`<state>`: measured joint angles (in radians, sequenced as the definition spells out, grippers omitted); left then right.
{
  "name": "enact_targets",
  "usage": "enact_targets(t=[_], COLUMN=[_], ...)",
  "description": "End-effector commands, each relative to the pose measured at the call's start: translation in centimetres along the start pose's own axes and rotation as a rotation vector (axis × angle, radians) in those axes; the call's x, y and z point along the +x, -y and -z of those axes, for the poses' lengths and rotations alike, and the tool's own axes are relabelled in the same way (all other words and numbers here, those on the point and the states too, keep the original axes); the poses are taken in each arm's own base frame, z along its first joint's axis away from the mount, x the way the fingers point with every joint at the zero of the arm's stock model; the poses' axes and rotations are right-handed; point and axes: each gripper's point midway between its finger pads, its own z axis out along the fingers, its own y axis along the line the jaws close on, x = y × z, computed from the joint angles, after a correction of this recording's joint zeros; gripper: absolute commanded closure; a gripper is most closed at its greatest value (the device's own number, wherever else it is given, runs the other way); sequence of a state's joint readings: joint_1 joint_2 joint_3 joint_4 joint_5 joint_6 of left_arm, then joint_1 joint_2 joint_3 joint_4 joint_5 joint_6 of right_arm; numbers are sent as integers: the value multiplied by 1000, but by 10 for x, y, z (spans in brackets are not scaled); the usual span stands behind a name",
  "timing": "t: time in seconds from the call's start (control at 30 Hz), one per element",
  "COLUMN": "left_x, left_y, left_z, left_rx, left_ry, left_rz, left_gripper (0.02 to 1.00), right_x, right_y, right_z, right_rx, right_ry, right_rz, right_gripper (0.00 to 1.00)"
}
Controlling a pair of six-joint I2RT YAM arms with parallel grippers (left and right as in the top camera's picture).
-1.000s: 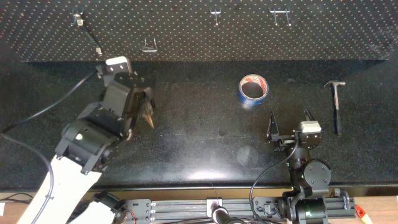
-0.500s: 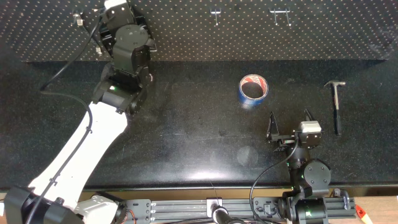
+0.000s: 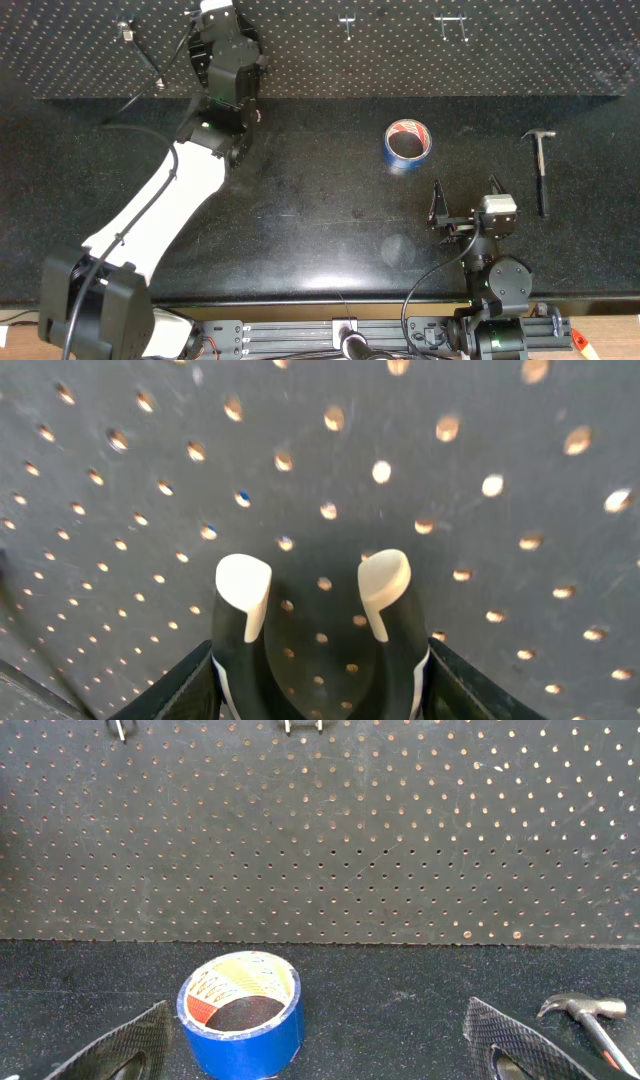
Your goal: Place Tools Onto Pegboard
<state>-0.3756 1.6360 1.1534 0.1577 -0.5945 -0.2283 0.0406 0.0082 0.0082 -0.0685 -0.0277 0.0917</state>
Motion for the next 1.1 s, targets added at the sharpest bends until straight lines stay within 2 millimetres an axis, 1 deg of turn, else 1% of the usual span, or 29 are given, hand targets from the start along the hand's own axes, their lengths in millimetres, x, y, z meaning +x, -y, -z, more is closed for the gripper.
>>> enact_targets(t=[0.03, 0.13, 0.17, 0.23, 0.3, 0.33, 0.4, 0.43, 0.5, 0.53, 0.57, 0.6, 0.63, 0.7, 0.73, 0.77, 0.83, 0.93, 0.97, 1.03, 1.1], left_x=[12, 30, 33, 31, 19, 4, -25, -43, -60, -64, -63, -57, -48, -27, -20, -5, 26, 68, 77, 85, 91], left_y=[8, 4, 3, 3, 2, -1, -9, -21, -50, -71, -91, -119, -140, -174, -181, -192, -201, -201, -201, -202, -199], left_z=[-10, -10, -9, -9, -3, 6, 25, 44, 79, 94, 106, 123, 139, 167, 172, 181, 187, 186, 184, 181, 180], left_rx=[24, 9, 6, 6, 11, 18, 27, 35, 100, 118, 114, 101, 100, 94, 88, 77, 60, 72, 75, 70, 79], left_ry=[-29, -94, -105, -101, -79, -54, -5, 4, -15, 2, 23, 64, 124, 264, 292, 336, 350, 349, 348, 346, 346], left_rz=[-23, -66, -73, -71, -57, -40, -7, 5, 33, 73, 121, 175, 205, 242, 246, 250, 251, 249, 248, 249, 249], left_gripper=[989, 989, 888, 509, 251, 23, 23, 20, 23, 211, 270, 23, 23, 23, 23, 23, 23, 23, 23, 23, 23], right_x=[1, 1, 1, 1, 1, 1, 1, 1, 1, 1, 1, 1, 1, 1, 1, 1, 1, 1, 1, 1, 1], right_y=[-1, -1, -1, -1, -1, -1, -1, -1, -1, -1, -1, -1, -1, -1, -1, -1, -1, -1, -1, -1, -1], right_z=[0, 0, 0, 0, 0, 0, 0, 0, 0, 0, 0, 0, 0, 0, 0, 0, 0, 0, 0, 0, 0], right_rx=[-6, -6, -6, -6, -6, -6, -6, -6, -6, -6, -6, -6, -6, -6, -6, -6, -6, -6, -6, -6, -6], right_ry=[-1, -1, -1, -1, -1, -1, -1, -1, -1, -1, -1, -1, -1, -1, -1, -1, -1, -1, -1, -1, -1], right_rz=[11, 11, 11, 11, 11, 11, 11, 11, 11, 11, 11, 11, 11, 11, 11, 11, 11, 11, 11, 11, 11], right_gripper=[53, 53, 53, 53, 53, 53, 53, 53, 53, 53, 53, 53, 53, 53, 53, 53, 53, 53, 53, 53, 53])
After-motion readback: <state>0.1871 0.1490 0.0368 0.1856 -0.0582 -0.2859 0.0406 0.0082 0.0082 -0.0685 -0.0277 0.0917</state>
